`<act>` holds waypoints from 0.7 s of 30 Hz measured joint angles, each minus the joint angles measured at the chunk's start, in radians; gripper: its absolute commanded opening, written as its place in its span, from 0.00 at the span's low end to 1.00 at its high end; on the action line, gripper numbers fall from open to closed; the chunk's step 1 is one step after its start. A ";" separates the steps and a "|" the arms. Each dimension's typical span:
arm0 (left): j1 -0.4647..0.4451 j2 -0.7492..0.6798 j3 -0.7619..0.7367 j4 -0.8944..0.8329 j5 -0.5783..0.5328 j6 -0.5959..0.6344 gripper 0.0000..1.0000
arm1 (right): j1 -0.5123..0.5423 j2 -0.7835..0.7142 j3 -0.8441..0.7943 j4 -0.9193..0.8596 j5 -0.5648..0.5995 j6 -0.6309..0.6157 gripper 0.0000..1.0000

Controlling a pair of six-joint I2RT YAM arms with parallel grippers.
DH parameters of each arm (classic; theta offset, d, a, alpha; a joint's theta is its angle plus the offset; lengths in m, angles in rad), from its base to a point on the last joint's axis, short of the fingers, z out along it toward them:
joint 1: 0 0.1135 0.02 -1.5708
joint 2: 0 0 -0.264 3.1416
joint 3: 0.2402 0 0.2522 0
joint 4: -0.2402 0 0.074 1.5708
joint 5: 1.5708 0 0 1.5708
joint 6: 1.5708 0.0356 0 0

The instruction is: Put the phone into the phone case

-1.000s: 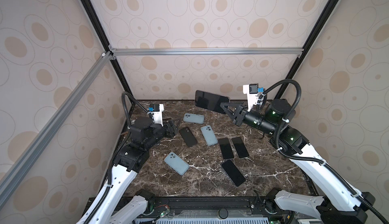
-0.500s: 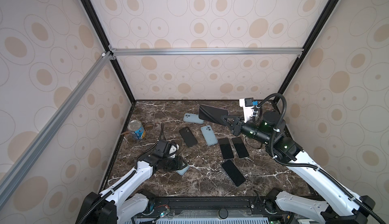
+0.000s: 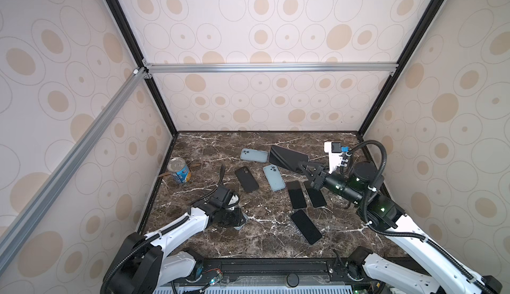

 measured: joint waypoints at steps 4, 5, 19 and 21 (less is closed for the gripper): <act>-0.039 0.076 0.018 0.000 -0.030 0.002 0.33 | 0.000 -0.042 -0.006 -0.026 0.025 -0.026 0.00; -0.047 0.092 0.023 0.001 -0.036 0.003 0.29 | 0.000 -0.052 -0.012 -0.029 0.030 -0.031 0.00; -0.085 0.183 0.079 0.059 -0.083 -0.029 0.00 | 0.000 -0.182 -0.064 -0.117 0.127 -0.108 0.00; -0.085 0.184 0.079 0.083 -0.084 -0.052 0.00 | 0.000 -0.187 -0.064 -0.122 0.137 -0.121 0.00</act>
